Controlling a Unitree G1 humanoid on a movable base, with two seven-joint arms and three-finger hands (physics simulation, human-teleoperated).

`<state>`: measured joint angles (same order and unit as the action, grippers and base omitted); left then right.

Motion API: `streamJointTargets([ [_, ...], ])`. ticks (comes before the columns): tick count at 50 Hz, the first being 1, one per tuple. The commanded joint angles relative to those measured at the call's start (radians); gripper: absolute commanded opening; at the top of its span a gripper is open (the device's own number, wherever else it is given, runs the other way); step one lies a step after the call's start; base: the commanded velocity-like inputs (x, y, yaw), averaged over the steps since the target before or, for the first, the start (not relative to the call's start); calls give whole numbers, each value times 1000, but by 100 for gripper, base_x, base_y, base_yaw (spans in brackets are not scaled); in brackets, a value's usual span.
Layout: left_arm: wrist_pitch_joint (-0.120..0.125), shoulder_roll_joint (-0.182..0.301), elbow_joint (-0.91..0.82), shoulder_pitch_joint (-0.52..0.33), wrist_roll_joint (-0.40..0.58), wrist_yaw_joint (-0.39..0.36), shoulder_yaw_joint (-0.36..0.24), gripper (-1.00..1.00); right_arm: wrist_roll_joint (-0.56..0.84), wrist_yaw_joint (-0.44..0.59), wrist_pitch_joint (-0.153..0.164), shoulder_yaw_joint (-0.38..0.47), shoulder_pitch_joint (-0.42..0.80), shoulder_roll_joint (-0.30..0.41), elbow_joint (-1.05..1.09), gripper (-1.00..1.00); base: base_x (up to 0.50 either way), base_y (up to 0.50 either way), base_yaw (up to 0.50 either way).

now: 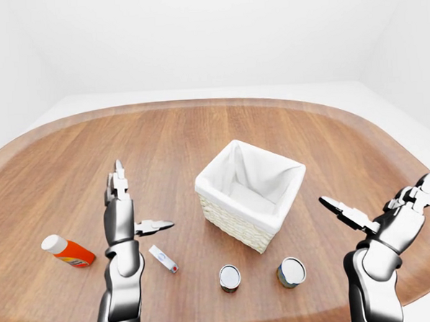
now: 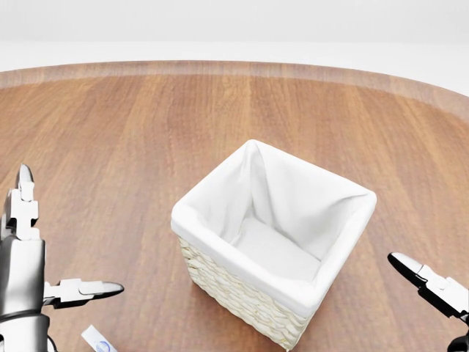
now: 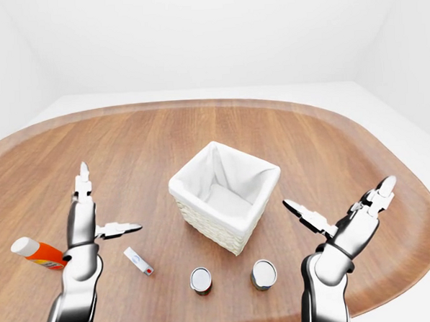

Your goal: Pick up the alphabet soup and the cream cheese box, and put them in the basket.

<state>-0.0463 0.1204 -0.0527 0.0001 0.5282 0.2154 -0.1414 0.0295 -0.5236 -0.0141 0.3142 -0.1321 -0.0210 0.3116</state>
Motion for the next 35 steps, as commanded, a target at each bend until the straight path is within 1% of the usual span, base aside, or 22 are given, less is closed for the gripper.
streamJointTargets([
  [1,-32,16,-126,40,326,27,12,100,1,0,0,0,5,4,-10,100,0,0,0],
  [2,-41,16,-135,44,352,32,15,100,1,0,-1,-1,6,4,-13,100,0,0,0],
  [4,-41,20,-117,43,414,57,20,100,2,0,6,-2,4,3,-3,100,0,0,0],
  [6,-41,10,-125,52,427,49,21,100,0,0,3,1,3,3,-3,100,0,0,0],
  [10,-41,4,-115,68,466,60,27,100,-1,0,-14,2,-1,0,-3,100,0,0,0],
  [12,-41,7,-120,76,500,67,31,100,8,0,-23,-2,1,1,-14,100,0,0,0],
  [13,-41,6,-127,78,511,67,29,100,9,0,-17,-2,-2,1,-6,100,0,0,0],
  [15,-41,8,-131,77,533,73,29,100,9,0,-24,0,0,2,-15,100,0,0,0],
  [16,-41,6,-143,82,545,70,32,100,10,0,-22,-1,-1,2,-12,100,0,0,0],
  [17,-41,11,-161,83,577,68,37,100,12,0,-13,-2,-3,0,0,100,0,0,0],
  [18,-41,9,-175,88,592,65,39,100,12,0,-13,-2,-3,0,1,100,0,0,0],
  [19,-41,6,-203,91,605,49,42,100,13,0,-13,0,-3,0,2,100,0,0,0],
  [22,-41,7,-221,95,662,61,47,100,12,0,-16,2,-2,0,-4,100,0,0,0],
  [24,-41,5,-217,96,675,63,47,100,13,0,-14,1,-2,0,-2,100,0,0,0],
  [25,-41,4,-200,93,677,75,47,100,14,0,-18,1,-1,0,-7,100,0,0,0],
  [27,-41,18,-167,86,722,110,51,100,16,0,-13,0,-2,0,-1,100,0,0,0],
  [29,-41,14,-174,87,710,97,47,100,17,0,-9,0,-2,0,3,100,0,0,0],
  [32,-41,16,-190,90,733,100,49,100,23,0,-5,-2,-3,-1,9,100,0,0,0],
  [34,-41,23,-189,88,768,120,52,100,17,0,-6,-3,-5,-1,6,100,0,0,0],
  [35,-41,14,-174,87,739,105,51,100,22,0,-11,0,-3,0,1,100,0,0,0],
])
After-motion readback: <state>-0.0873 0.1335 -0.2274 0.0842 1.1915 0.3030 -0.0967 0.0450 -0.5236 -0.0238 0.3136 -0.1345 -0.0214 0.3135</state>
